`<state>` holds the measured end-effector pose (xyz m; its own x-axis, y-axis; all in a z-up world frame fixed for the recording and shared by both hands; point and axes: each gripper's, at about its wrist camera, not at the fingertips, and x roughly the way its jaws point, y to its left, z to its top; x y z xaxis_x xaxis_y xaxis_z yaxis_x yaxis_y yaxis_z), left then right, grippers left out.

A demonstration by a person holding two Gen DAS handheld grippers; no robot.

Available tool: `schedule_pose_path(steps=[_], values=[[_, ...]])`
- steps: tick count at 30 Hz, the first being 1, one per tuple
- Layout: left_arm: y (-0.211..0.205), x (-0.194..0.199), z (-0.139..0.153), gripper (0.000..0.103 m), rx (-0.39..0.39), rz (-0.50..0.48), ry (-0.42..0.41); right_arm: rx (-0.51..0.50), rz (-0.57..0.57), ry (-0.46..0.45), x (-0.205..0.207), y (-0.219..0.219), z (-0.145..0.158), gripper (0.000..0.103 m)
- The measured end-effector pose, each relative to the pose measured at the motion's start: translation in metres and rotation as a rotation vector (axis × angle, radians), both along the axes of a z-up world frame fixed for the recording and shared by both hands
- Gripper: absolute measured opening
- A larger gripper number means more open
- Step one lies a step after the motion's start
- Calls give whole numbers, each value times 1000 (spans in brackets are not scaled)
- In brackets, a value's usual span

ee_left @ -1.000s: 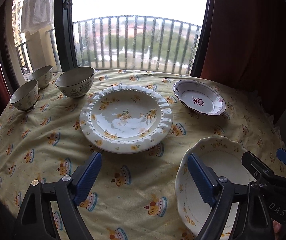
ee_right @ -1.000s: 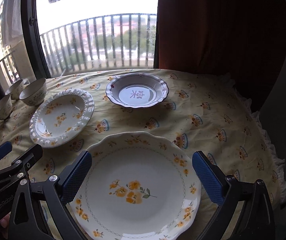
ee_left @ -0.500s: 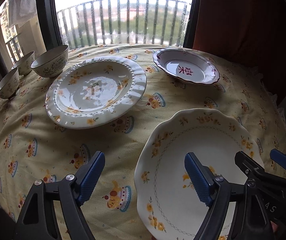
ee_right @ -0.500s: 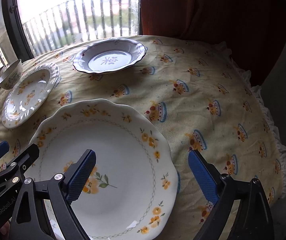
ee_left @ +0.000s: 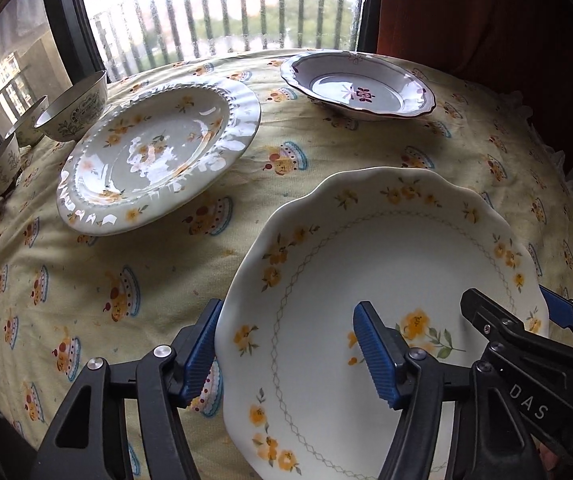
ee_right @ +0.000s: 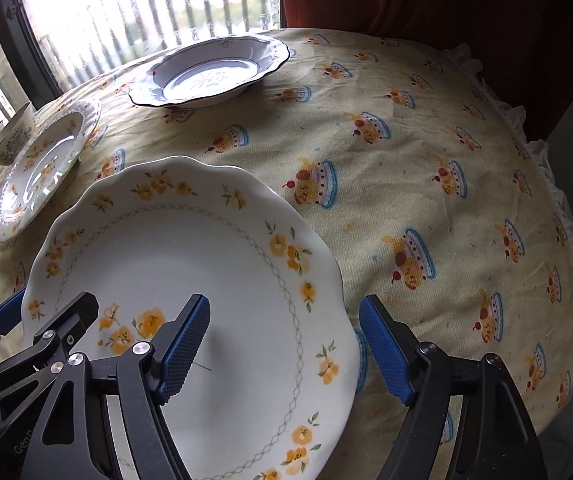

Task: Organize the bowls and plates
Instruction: 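Close both grippers on the rim of the scalloped flower plate, then lift the scalloped plate and carry it toward the three bowls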

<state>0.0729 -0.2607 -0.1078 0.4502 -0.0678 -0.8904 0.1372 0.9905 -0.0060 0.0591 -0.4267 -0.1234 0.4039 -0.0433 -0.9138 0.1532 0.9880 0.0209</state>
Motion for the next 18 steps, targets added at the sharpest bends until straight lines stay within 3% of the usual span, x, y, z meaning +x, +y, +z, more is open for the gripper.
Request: schedule_pose_path(steps=[4, 8, 18], values=[[-4, 2, -5, 66, 39, -4, 21, 22, 12, 13, 1, 2, -4, 74], [-3, 1, -5, 65, 30, 11, 14, 18, 8, 14, 2, 2, -3, 74], [11, 7, -2, 65, -43, 29, 63, 2, -4, 57, 4, 8, 0, 74]])
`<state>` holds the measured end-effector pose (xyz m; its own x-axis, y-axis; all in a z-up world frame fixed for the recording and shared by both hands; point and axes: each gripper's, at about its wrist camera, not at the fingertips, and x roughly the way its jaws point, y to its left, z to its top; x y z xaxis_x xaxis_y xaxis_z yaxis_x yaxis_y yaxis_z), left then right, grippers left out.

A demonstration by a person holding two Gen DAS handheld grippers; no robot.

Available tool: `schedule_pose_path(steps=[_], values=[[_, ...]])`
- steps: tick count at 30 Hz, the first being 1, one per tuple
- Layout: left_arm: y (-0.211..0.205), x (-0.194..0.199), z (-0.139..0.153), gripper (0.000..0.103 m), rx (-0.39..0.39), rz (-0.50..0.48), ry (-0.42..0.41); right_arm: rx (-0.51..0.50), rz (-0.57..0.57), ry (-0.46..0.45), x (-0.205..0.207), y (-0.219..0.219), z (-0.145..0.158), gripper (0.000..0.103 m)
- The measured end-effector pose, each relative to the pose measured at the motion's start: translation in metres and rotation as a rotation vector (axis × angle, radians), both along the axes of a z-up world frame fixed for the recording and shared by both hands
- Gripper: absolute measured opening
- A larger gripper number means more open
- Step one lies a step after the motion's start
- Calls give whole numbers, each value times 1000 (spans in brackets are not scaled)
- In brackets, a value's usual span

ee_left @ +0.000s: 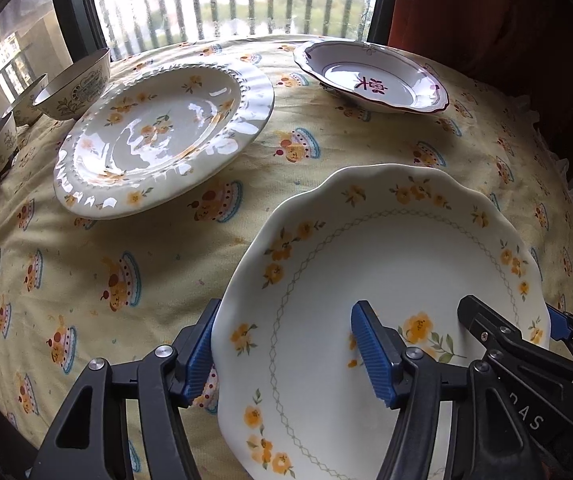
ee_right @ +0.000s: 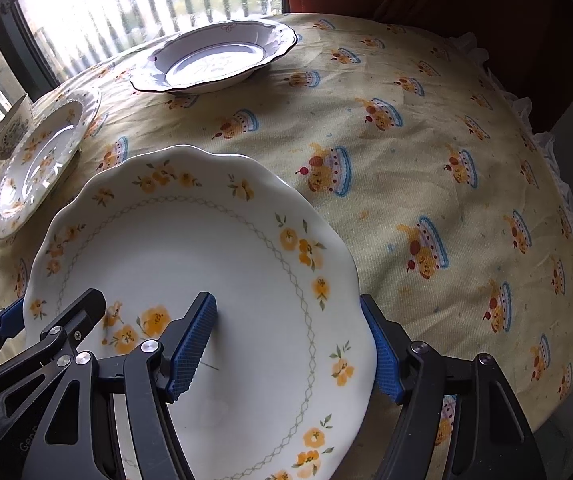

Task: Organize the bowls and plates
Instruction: 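Lift the scalloped plate and carry it toward the three bowls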

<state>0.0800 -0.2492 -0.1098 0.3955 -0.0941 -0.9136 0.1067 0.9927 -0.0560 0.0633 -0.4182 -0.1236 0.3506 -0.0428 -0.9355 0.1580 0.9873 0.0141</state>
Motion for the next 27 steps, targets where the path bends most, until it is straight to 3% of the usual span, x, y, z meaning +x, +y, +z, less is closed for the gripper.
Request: schedule_pose_path(steps=[7, 13, 27], values=[[28, -4, 8, 65, 6, 24, 9, 2, 18, 2, -2, 26, 7, 74], [56, -4, 20, 65, 16, -5, -33, 4, 0, -10, -2, 55, 17, 74], [162, 15, 34, 65, 30, 5, -50, 16, -27, -63, 8, 161, 38, 74]])
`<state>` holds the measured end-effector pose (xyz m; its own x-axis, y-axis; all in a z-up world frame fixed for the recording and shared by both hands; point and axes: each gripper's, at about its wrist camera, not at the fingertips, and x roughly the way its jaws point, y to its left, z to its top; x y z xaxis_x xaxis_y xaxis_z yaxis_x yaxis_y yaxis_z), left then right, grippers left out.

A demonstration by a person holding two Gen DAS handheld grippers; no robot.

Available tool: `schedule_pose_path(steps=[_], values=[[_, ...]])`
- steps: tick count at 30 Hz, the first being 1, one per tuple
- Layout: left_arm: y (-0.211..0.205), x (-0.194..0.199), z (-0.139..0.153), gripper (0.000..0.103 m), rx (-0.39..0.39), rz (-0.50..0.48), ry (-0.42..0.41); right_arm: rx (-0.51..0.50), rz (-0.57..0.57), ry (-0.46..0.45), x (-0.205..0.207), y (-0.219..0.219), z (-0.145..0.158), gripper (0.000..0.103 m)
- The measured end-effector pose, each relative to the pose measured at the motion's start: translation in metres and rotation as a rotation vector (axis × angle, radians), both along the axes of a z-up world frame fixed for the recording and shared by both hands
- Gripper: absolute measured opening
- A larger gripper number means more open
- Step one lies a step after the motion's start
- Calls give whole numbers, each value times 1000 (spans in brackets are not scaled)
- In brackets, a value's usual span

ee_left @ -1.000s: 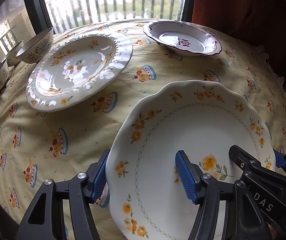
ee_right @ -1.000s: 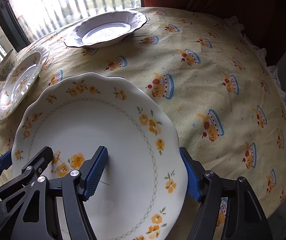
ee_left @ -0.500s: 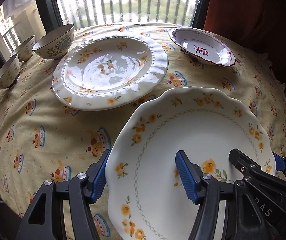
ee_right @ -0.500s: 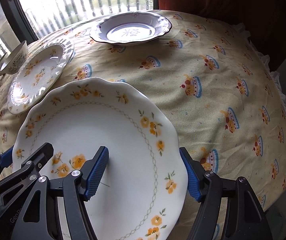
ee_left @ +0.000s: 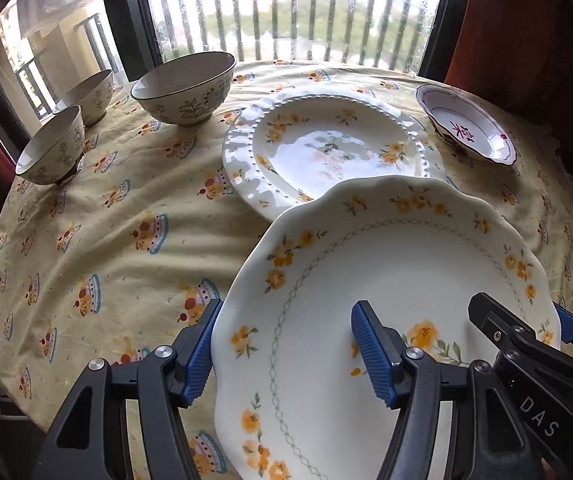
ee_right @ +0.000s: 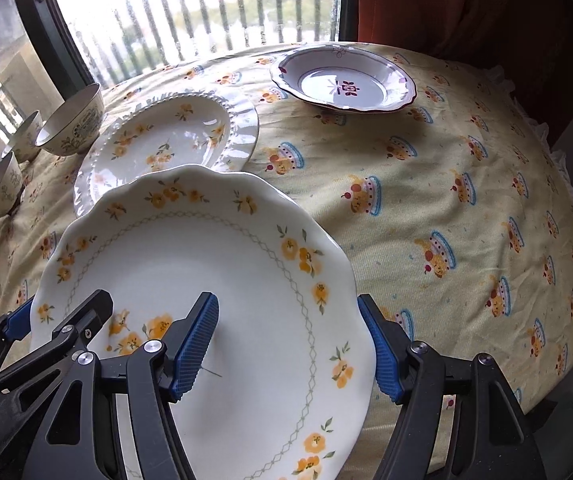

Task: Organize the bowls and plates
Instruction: 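Lift the scalloped plate and carry it toward the three bowls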

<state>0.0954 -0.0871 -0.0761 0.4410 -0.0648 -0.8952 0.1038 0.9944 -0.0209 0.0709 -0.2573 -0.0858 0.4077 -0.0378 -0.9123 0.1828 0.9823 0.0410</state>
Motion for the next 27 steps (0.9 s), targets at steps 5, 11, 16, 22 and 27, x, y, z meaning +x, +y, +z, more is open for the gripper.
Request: schedule_pose_path(steps=[5, 11, 16, 22, 27], values=[[45, 14, 0, 65, -19, 17, -1, 0, 14, -22, 11, 45, 5, 74], [96, 26, -1, 65, -20, 23, -6, 0, 22, -33, 20, 97, 6, 74], [135, 30, -4, 65, -23, 41, -5, 9, 26, -22, 30, 138, 2, 74], [170, 37, -16, 65, -26, 62, 28, 17, 42, 4, 40, 177, -6, 72], [190, 41, -26, 65, -16, 70, 49, 19, 52, 37, 47, 200, -19, 72]])
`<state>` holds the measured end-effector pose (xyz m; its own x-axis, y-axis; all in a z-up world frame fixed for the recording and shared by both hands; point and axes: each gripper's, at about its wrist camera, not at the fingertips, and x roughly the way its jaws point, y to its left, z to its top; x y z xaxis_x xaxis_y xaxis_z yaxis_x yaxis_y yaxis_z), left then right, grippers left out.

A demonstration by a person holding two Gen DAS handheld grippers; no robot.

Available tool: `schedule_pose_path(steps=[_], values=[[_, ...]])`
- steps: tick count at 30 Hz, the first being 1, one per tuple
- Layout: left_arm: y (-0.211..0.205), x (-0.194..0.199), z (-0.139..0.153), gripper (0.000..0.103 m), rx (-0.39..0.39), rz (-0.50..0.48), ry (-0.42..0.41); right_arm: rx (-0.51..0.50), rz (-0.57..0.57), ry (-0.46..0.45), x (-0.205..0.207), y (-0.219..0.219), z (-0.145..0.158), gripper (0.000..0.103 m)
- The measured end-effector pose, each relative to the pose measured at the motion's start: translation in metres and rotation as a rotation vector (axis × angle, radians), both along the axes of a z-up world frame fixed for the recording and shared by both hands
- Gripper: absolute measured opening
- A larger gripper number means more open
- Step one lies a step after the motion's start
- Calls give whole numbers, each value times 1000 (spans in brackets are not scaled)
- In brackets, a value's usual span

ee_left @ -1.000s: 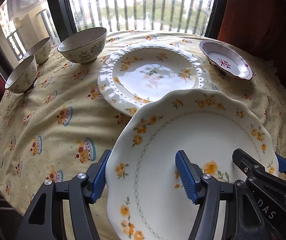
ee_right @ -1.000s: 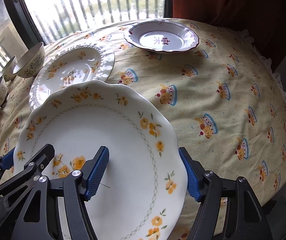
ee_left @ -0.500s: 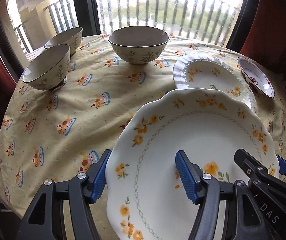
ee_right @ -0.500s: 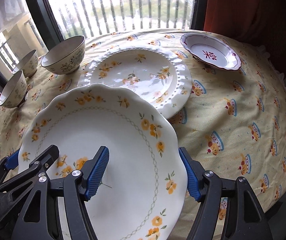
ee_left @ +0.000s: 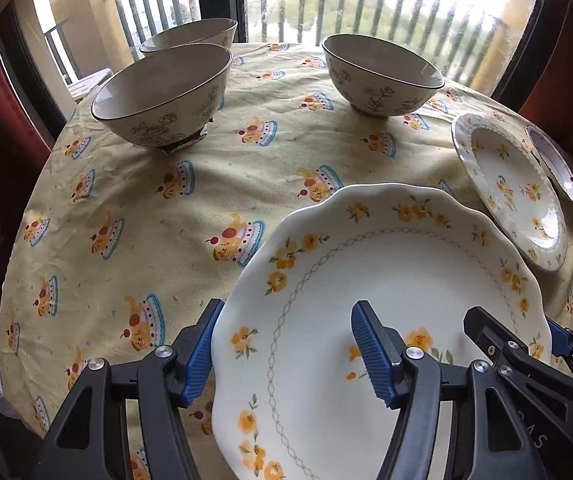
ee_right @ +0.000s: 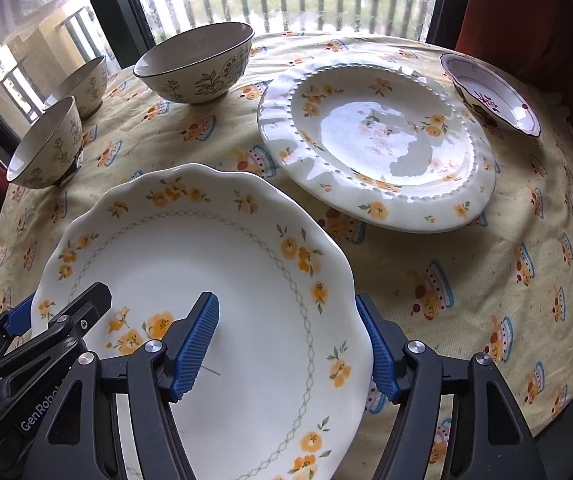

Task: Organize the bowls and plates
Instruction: 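Lift the scalloped plate and carry it toward the three bowls, then lower the scalloped plate onto the tablecloth and open both grippers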

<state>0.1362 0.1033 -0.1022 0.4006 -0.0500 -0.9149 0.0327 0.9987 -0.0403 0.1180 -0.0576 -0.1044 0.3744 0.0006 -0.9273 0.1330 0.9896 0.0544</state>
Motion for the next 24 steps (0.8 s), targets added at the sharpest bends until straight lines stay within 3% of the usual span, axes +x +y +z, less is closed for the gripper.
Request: schedule_pose_path(steps=[9, 19, 24], values=[[7, 4, -13, 65, 18, -44, 28, -21, 0, 55, 7, 15, -15, 71], [2, 3, -18, 67, 57, -74, 2, -13, -7, 51, 8, 11, -18, 71], [3, 3, -18, 70, 57, -104, 29, -57, 43, 67, 7, 17, -16, 72]])
